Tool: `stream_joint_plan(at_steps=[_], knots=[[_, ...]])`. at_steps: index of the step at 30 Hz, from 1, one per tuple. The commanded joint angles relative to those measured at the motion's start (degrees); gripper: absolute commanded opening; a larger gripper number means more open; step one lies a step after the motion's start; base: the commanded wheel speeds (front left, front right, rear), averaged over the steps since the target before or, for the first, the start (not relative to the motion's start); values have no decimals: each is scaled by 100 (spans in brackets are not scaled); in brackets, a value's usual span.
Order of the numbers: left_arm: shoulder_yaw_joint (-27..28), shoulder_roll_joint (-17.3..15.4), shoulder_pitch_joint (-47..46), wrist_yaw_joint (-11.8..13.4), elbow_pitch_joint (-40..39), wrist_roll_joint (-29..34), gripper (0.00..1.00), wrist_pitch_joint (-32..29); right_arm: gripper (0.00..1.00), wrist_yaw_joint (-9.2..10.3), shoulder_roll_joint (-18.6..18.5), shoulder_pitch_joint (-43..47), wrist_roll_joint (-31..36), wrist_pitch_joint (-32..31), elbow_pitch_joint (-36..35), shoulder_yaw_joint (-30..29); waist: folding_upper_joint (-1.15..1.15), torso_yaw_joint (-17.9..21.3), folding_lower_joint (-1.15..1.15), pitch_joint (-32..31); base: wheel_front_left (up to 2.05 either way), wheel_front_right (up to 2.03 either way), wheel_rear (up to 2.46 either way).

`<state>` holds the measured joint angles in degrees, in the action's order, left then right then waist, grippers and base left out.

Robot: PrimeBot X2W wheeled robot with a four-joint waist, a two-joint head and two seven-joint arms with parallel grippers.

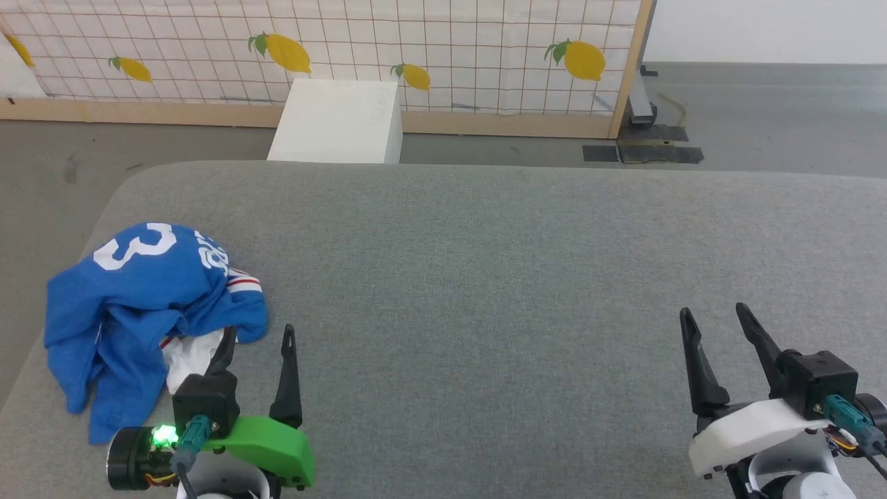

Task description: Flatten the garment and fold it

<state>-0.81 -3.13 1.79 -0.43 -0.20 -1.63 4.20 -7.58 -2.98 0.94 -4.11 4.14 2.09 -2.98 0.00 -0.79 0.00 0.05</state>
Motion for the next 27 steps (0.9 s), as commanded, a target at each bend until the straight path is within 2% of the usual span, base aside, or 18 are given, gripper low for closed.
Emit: stream_joint_plan(at_steps=[1,27], knots=[[-10,7,55,42,-16,-47,100,60,100,3,4,-14,-50,72,24,-16,0,-17,0,-2,0,0,0],[21,12,226,83,-11,-225,100,367,100,5,6,-14,-242,378,277,77,0,-578,0,-72,0,0,0]])
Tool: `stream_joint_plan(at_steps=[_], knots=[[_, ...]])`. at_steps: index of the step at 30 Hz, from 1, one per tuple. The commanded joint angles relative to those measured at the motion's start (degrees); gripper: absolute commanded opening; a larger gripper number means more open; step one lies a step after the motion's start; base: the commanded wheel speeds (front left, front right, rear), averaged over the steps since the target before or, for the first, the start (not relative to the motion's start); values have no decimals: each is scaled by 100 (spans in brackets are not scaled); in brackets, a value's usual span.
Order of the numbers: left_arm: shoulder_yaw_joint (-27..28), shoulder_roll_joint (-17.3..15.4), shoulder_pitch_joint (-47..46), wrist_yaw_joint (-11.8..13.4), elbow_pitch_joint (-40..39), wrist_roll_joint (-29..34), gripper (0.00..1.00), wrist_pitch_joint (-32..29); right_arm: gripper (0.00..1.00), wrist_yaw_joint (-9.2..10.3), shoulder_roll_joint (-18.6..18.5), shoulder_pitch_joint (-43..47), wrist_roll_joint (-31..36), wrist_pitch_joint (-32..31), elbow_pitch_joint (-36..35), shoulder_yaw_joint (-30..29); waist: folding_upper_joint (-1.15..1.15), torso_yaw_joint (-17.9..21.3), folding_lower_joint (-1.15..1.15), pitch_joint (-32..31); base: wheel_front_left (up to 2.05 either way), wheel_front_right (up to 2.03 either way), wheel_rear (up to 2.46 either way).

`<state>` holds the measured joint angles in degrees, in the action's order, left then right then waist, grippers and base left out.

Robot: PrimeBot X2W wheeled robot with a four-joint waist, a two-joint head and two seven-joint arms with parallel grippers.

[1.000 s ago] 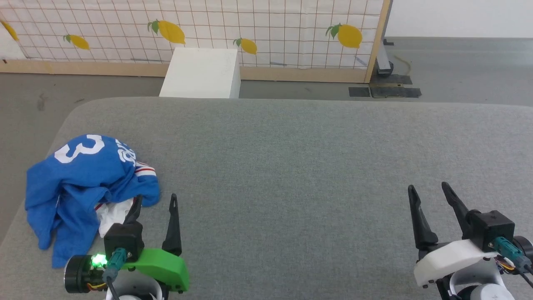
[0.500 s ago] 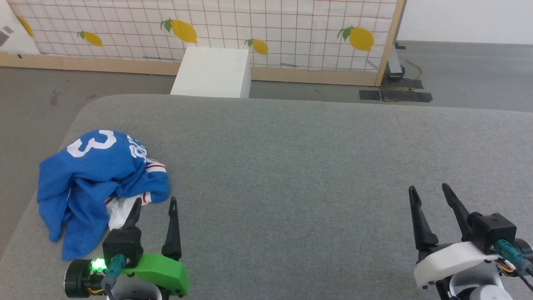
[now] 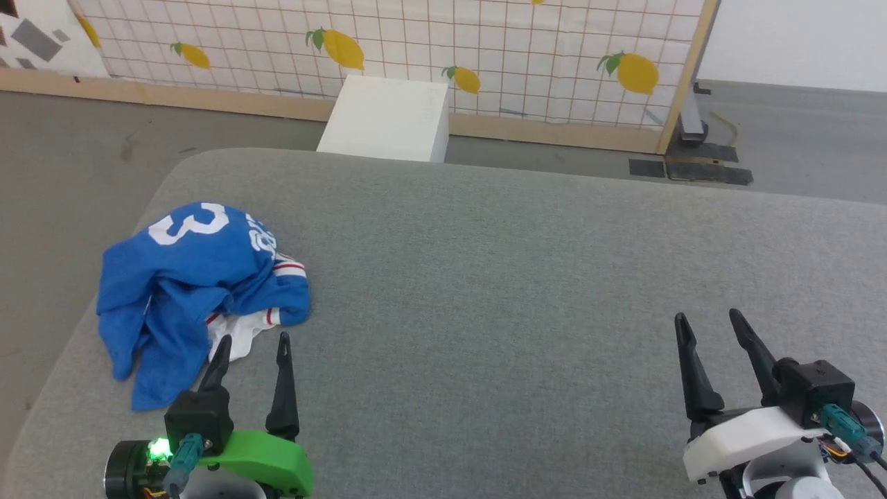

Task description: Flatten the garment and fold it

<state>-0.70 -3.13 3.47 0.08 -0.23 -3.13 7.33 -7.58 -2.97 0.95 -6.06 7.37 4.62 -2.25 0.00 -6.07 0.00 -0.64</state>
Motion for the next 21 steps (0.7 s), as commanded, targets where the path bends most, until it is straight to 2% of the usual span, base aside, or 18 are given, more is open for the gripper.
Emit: stream_joint_plan(at_steps=[1,21], knots=[[11,13,62,33,-10,-82,100,65,100,5,5,-14,-53,65,31,9,0,-78,0,-2,0,0,0],[6,17,161,77,-12,-225,100,302,100,6,7,-57,-217,301,211,87,0,-927,0,30,0,0,0]])
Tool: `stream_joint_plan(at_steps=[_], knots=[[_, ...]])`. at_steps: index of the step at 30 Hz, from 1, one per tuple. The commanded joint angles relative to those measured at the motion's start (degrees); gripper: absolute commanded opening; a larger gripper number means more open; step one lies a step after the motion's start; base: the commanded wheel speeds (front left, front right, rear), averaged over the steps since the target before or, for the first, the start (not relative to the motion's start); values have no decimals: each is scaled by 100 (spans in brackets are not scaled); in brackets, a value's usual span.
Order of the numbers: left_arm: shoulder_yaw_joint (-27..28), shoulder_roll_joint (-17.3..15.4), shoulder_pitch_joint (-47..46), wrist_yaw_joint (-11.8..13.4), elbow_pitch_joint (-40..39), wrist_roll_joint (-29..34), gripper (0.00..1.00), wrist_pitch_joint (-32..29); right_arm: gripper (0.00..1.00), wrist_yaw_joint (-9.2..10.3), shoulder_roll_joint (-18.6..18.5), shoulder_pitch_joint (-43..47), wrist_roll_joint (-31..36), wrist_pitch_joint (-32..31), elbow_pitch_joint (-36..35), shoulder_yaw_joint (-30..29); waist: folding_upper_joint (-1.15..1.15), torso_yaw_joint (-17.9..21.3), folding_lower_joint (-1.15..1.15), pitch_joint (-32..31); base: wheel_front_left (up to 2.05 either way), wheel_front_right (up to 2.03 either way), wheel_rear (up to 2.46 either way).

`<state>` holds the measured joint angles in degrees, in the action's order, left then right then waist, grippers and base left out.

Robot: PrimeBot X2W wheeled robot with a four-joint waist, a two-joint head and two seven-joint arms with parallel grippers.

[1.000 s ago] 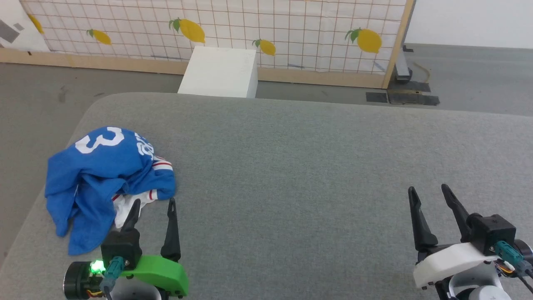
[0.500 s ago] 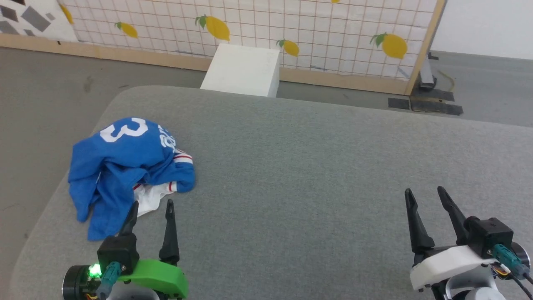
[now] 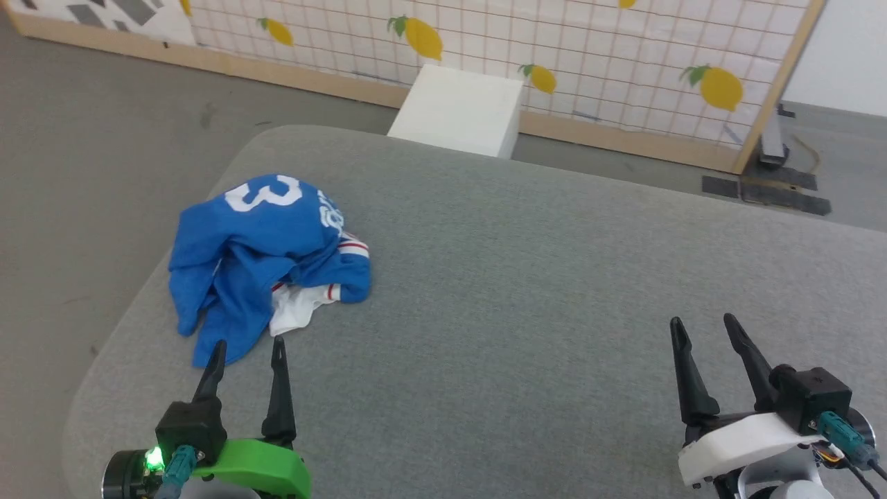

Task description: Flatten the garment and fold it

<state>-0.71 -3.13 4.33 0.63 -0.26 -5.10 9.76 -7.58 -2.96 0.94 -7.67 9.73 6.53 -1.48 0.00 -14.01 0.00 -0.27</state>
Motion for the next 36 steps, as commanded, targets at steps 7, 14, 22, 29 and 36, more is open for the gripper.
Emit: stream_joint_plan(at_steps=[7,14,22,29,36], knots=[[9,18,120,19,-9,-90,100,140,100,6,6,-60,-129,145,83,35,0,-466,0,-25,0,0,0],[29,20,196,39,-6,-154,100,233,100,7,7,-74,-221,238,182,57,0,-743,0,-78,0,0,0],[38,21,281,67,4,-194,100,327,100,8,7,-37,-331,332,293,85,0,-936,0,-173,0,0,0],[41,23,338,56,-17,-241,100,410,100,8,8,-59,-413,414,347,98,0,-1048,0,-149,0,0,0],[35,25,346,64,-45,-308,100,504,100,9,8,-74,-454,508,378,74,0,-1159,0,-71,0,0,0]])
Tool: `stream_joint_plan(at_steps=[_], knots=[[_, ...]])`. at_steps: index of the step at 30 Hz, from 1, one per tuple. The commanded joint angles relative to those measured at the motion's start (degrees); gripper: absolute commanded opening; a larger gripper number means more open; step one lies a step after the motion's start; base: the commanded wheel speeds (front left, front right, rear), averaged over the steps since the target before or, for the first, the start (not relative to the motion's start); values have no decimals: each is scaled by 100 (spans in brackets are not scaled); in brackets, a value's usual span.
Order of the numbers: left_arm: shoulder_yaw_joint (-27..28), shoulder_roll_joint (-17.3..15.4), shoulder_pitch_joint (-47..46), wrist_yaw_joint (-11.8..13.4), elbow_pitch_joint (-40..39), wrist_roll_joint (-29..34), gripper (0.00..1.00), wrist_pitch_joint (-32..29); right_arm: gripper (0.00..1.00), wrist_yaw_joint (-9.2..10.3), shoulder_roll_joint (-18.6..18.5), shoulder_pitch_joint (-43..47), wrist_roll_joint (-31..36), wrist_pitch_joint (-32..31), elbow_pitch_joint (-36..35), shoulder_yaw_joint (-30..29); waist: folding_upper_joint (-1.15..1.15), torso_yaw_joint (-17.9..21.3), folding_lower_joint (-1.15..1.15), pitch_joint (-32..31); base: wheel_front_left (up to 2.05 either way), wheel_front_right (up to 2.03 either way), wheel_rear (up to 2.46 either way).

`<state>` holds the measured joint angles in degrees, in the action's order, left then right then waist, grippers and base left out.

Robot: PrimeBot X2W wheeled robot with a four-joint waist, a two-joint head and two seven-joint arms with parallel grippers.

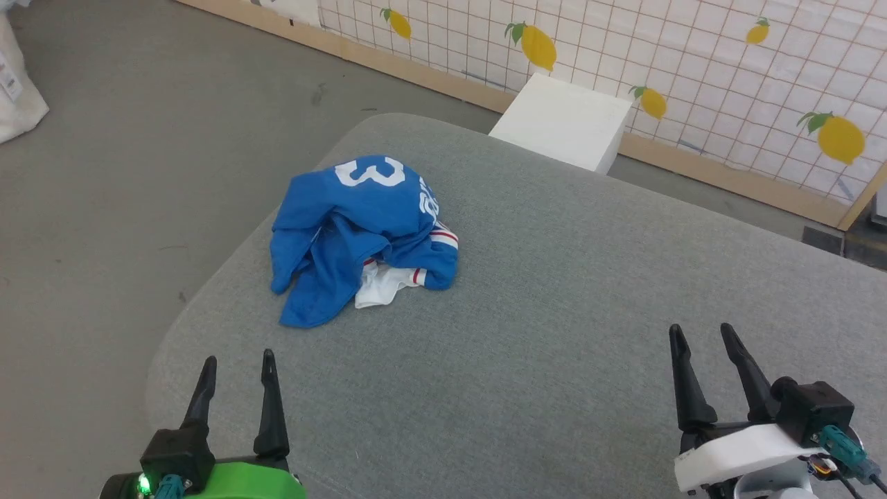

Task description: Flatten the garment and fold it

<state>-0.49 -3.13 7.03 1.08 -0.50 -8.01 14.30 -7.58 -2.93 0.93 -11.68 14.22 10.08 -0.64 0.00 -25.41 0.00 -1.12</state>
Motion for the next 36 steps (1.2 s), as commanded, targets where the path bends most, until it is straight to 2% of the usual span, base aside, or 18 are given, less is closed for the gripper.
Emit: stream_joint_plan(at_steps=[1,16,25,31,32,36], knots=[[10,25,77,23,-20,-24,100,61,100,9,5,-76,-57,69,28,-13,0,-31,0,19,0,0,0],[-56,25,-3,29,2,-24,100,70,100,9,5,-87,-12,78,7,-34,0,28,0,71,0,0,0],[0,-44,-407,-252,-261,-63,100,70,100,9,5,-85,-9,78,-63,-51,0,47,0,304,0,0,0],[44,-405,-1098,-517,-510,-246,100,-300,100,9,5,-137,92,73,-144,-116,0,99,0,594,0,0,0],[25,-621,-1533,-616,-571,-336,100,-647,100,9,5,-191,176,40,-198,-129,0,168,0,757,0,0,0],[0,-830,-2204,-697,-609,-550,100,-1206,100,9,5,-232,300,-46,-344,-219,0,235,0,983,0,0,0]])
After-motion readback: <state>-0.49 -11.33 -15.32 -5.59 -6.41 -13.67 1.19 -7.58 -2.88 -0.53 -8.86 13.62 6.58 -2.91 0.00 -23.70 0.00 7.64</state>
